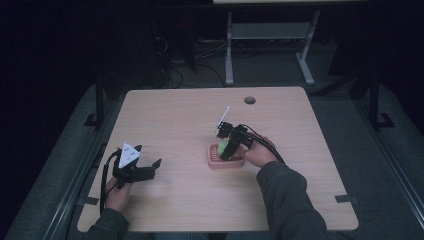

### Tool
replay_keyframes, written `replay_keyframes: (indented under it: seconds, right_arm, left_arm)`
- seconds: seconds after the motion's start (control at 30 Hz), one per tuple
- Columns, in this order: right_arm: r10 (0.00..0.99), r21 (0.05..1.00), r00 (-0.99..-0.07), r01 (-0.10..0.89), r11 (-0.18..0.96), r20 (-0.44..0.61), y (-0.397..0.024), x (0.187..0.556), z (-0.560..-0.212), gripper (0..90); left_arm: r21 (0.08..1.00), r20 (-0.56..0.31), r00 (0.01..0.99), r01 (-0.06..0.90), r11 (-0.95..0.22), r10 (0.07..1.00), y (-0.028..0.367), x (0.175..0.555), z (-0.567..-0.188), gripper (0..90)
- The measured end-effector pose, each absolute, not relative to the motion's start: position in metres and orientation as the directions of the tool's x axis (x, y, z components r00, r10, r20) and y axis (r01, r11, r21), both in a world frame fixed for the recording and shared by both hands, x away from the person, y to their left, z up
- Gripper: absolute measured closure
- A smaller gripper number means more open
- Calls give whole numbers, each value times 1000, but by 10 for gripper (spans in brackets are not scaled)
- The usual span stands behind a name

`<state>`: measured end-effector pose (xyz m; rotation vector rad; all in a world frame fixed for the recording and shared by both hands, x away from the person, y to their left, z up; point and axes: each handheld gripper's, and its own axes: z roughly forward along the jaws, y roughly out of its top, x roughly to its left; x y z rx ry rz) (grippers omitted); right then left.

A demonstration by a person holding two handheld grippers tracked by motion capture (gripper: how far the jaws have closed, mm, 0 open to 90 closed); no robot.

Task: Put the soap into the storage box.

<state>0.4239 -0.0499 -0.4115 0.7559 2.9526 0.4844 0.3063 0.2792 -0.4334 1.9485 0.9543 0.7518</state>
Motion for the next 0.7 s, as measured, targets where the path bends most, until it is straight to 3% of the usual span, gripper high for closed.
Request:
replay_keyframes:
  seconds: [0.7]
  right_arm:
    - [489,286,-872,474,833,22,-47,426,-415,257]
  left_arm:
    - [863,148,532,341,-372,834,280,306,-433,142]
